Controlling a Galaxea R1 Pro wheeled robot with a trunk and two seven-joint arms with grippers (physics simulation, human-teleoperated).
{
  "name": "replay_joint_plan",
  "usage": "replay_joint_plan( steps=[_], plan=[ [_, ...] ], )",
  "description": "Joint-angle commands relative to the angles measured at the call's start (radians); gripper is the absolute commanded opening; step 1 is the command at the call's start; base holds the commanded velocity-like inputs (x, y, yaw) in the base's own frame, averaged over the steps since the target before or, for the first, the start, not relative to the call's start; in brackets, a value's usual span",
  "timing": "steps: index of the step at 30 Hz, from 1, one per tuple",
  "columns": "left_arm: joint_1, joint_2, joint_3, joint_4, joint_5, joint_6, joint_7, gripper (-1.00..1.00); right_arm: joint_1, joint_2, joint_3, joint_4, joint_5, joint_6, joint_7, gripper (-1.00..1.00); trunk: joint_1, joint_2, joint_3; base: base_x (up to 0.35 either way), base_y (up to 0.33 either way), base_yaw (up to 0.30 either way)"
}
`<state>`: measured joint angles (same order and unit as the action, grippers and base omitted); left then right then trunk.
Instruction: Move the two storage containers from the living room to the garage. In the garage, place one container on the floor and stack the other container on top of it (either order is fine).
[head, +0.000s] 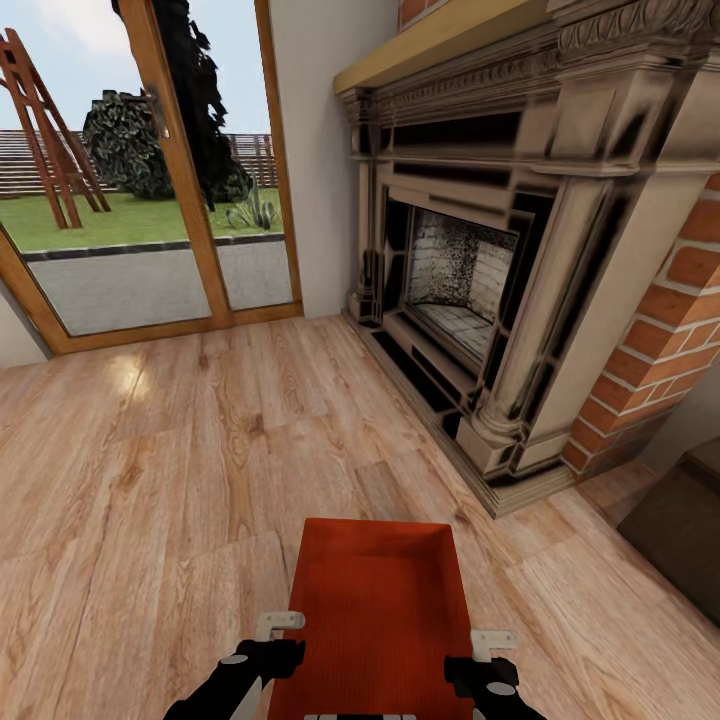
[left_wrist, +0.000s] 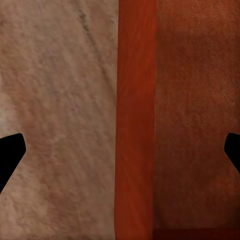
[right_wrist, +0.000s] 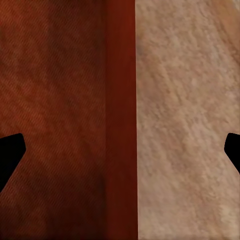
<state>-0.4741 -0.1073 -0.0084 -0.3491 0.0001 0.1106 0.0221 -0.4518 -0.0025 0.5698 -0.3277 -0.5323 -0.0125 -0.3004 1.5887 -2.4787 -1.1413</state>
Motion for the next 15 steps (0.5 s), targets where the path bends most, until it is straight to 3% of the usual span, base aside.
replay_joint_plan(
  steps=[1,15],
  plan=[
    [0.0,0.0,-0.001,-0.002,0.0,0.006,0.002,1.0,-0.001,-0.001,0.008,-0.001,-0.009,-0.001,-0.006,1.0,0.0,0.0,-0.001,0.0,0.0,0.0],
    [0.0,-0.002,-0.001,-0.004,0.003,0.006,0.002,1.0,-0.001,-0.001,0.008,-0.001,-0.009,-0.001,-0.006,1.0,0.0,0.0,-0.001,0.0,0.0,0.0]
  ],
)
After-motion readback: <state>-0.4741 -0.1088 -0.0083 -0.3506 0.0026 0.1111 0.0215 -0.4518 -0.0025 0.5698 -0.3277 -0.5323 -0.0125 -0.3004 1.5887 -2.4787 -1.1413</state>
